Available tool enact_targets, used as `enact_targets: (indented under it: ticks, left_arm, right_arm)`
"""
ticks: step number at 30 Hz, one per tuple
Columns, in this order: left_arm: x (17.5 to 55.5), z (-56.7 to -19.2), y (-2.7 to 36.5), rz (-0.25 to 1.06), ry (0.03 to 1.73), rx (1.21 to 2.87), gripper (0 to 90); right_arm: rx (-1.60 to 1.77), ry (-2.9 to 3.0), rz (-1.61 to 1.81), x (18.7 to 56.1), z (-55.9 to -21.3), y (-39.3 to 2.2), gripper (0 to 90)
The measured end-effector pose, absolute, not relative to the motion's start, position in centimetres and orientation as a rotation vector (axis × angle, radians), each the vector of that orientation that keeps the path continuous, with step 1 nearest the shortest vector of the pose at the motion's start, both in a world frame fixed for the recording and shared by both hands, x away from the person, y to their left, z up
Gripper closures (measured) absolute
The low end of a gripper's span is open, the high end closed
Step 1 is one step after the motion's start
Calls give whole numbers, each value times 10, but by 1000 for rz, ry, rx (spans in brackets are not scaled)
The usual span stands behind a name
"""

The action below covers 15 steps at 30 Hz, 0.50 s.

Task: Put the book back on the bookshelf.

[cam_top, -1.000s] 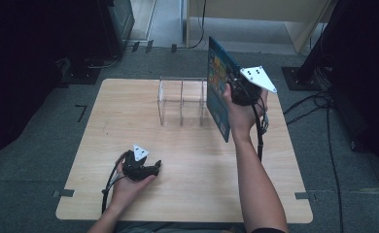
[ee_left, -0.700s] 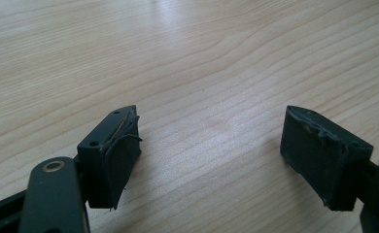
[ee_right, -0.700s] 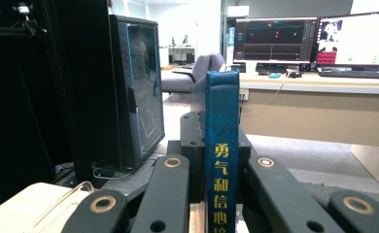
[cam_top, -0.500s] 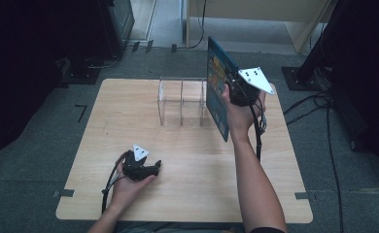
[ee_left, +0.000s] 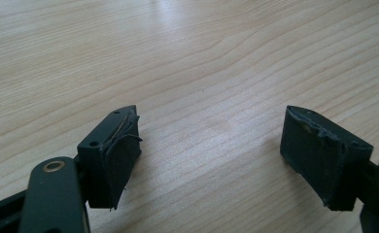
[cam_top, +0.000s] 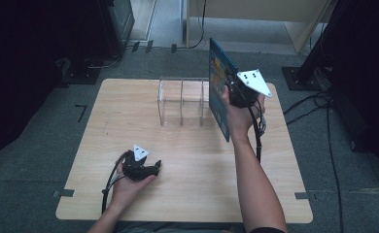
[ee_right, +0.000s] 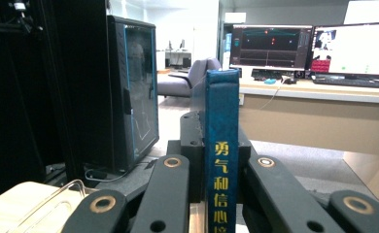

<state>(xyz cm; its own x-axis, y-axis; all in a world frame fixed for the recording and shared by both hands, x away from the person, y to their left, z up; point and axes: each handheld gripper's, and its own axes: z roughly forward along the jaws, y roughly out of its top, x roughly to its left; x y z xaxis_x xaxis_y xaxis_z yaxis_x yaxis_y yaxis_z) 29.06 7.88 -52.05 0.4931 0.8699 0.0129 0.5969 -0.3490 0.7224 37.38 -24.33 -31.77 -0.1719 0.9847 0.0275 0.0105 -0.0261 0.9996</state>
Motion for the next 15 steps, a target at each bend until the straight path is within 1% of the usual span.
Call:
enact_targets:
  ticks: [15]
  left_arm:
    - [291,-520,79,528,1200,2077,222]
  right_arm:
    - [1205,1382,1325,356,-319,-251,836]
